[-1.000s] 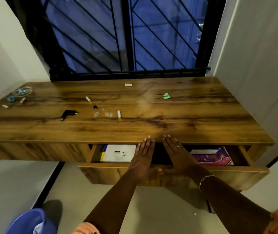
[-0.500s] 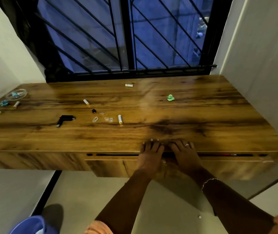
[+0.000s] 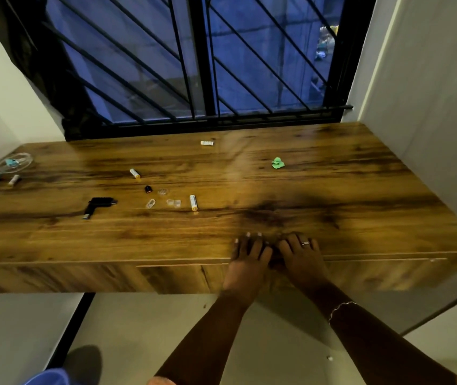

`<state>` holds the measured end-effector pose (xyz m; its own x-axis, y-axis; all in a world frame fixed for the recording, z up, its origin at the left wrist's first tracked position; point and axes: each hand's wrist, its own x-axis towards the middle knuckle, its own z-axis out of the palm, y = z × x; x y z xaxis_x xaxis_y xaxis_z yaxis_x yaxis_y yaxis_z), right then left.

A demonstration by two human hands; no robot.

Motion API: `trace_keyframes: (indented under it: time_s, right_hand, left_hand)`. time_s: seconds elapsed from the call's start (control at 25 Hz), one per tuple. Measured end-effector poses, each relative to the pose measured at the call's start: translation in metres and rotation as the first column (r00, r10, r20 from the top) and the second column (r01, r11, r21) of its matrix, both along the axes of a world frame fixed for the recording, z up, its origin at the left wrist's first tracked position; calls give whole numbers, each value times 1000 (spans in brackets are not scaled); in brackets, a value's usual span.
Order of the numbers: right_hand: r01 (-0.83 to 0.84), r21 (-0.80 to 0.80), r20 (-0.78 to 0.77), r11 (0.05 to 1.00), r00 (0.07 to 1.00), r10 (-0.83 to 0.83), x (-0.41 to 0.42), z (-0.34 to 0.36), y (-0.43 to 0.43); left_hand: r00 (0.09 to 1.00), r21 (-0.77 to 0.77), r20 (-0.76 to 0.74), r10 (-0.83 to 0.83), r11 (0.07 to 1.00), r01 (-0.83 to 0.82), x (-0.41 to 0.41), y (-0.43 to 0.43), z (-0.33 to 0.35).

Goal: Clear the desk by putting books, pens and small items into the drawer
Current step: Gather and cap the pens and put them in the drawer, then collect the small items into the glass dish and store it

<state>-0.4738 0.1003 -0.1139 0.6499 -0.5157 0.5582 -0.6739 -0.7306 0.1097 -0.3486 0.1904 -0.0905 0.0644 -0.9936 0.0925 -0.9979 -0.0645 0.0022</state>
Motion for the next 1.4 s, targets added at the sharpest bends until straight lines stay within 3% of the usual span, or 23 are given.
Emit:
trace_keyframes:
  time_s: [0.2,0.4,0.48,0.56,0.84,0.96,1.16,1.4]
  right_hand:
    - [4,100,-53,995,999,1,2,7,5]
    - [39,273,-144,961,990,1,3,26,12]
    - [62,290,-179,955,984,-9,3,33,14]
    - [92,314,-198,945,980,-30,9,35,20]
    - [295,437,-290,850,941,-177,43,41,11]
    - [234,470,-301,851,949,-95,64,32,0]
    - [73,554,-118,829,993,-8,121,57,-5]
    - [-80,597,22,798,996,83,198,63,-34]
  left_hand:
    - [999,-84,-8,-53,995,52,2,-2,-8]
    - [991,52,-131,-41,998,48,11,1,0]
    - [952,24,-296,-75,996,86,23,0,10]
    - [893,130,-449,-17,988,85,26,-1,23]
    - [963,172,-261,-65,979,113,48,3,16]
    - [971,125,-237,19,992,11,68,3,29]
    - [963,5,-264,52,999,-52,121,-1,41]
    - [929,30,-299,216,976,-218,200,-11,48]
